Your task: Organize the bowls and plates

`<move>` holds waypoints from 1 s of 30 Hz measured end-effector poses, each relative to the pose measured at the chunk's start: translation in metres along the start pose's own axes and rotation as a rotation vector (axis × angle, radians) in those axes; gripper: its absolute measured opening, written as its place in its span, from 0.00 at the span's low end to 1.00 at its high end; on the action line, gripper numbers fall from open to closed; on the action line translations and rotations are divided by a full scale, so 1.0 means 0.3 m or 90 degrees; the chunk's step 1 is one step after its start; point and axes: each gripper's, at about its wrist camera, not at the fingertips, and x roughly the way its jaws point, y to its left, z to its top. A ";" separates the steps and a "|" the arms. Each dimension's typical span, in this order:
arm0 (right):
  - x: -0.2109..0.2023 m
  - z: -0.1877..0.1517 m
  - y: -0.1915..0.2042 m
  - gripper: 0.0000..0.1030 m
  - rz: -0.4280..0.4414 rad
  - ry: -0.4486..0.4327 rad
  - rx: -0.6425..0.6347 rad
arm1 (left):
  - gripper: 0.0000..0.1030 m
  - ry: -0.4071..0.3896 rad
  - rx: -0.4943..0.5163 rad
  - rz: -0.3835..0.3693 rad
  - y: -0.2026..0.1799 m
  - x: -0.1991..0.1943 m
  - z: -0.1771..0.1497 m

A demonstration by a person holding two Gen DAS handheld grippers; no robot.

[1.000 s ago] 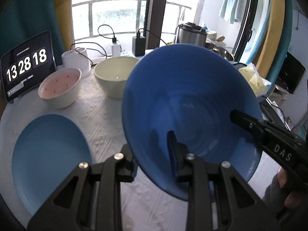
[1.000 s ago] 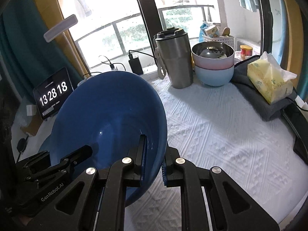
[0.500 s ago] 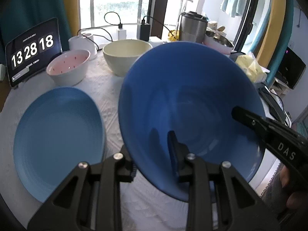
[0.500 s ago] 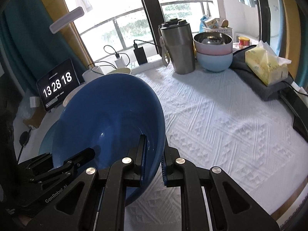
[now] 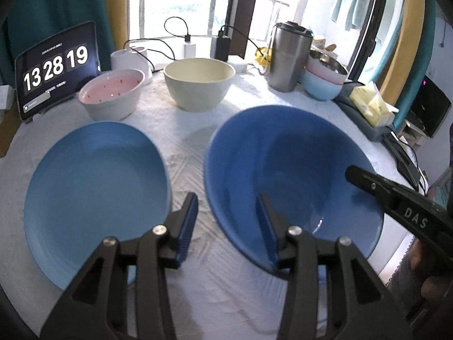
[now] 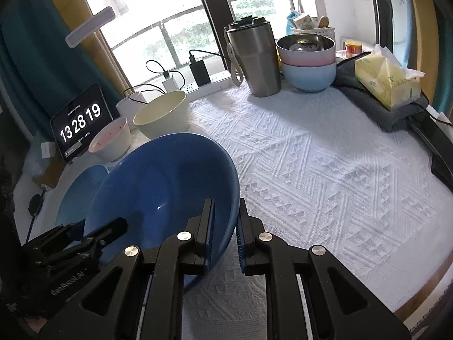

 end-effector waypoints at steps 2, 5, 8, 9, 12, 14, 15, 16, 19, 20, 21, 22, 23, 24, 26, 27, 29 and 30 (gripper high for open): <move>0.002 0.003 -0.004 0.14 -0.004 0.001 0.003 | 0.43 -0.001 -0.005 0.002 0.009 -0.004 0.002; -0.003 0.012 -0.009 0.15 -0.008 -0.002 0.007 | 0.43 -0.008 -0.013 0.006 0.023 -0.018 0.006; -0.021 0.021 -0.009 0.16 -0.013 -0.013 0.007 | 0.43 -0.020 -0.020 0.011 0.041 -0.038 0.018; -0.028 0.028 -0.011 0.17 -0.016 -0.018 0.007 | 0.43 -0.023 -0.022 0.012 0.046 -0.042 0.023; -0.047 0.043 -0.013 0.22 -0.018 -0.029 0.006 | 0.43 -0.033 -0.031 0.016 0.065 -0.058 0.037; -0.057 0.053 -0.012 0.22 -0.019 -0.037 0.003 | 0.43 -0.037 -0.034 0.018 0.073 -0.065 0.044; -0.062 0.057 -0.011 0.23 -0.020 -0.039 0.001 | 0.43 -0.041 -0.034 0.019 0.079 -0.071 0.049; -0.064 0.061 -0.009 0.23 -0.020 -0.041 0.000 | 0.43 -0.043 -0.035 0.020 0.081 -0.075 0.053; -0.071 0.075 0.000 0.23 -0.018 -0.047 -0.006 | 0.43 -0.053 -0.038 0.025 0.093 -0.088 0.068; -0.071 0.079 0.003 0.23 -0.016 -0.049 -0.008 | 0.43 -0.055 -0.038 0.026 0.096 -0.092 0.072; -0.073 0.085 0.006 0.23 -0.015 -0.051 -0.011 | 0.43 -0.060 -0.039 0.028 0.099 -0.097 0.081; -0.074 0.092 0.011 0.23 -0.014 -0.053 -0.014 | 0.43 -0.063 -0.040 0.030 0.102 -0.101 0.087; -0.076 0.097 0.015 0.23 -0.012 -0.055 -0.016 | 0.43 -0.067 -0.041 0.031 0.108 -0.105 0.095; -0.078 0.106 0.021 0.23 -0.010 -0.057 -0.020 | 0.43 -0.070 -0.042 0.033 0.110 -0.108 0.101; -0.077 0.119 0.026 0.23 -0.007 -0.060 -0.024 | 0.43 -0.074 -0.044 0.037 0.118 -0.112 0.114; -0.077 0.126 0.029 0.23 -0.006 -0.061 -0.026 | 0.43 -0.077 -0.046 0.039 0.124 -0.115 0.121; -0.076 0.140 0.034 0.23 -0.004 -0.064 -0.028 | 0.43 -0.081 -0.049 0.041 0.132 -0.116 0.132; -0.072 0.147 0.036 0.23 -0.003 -0.064 -0.029 | 0.43 -0.083 -0.051 0.043 0.135 -0.116 0.140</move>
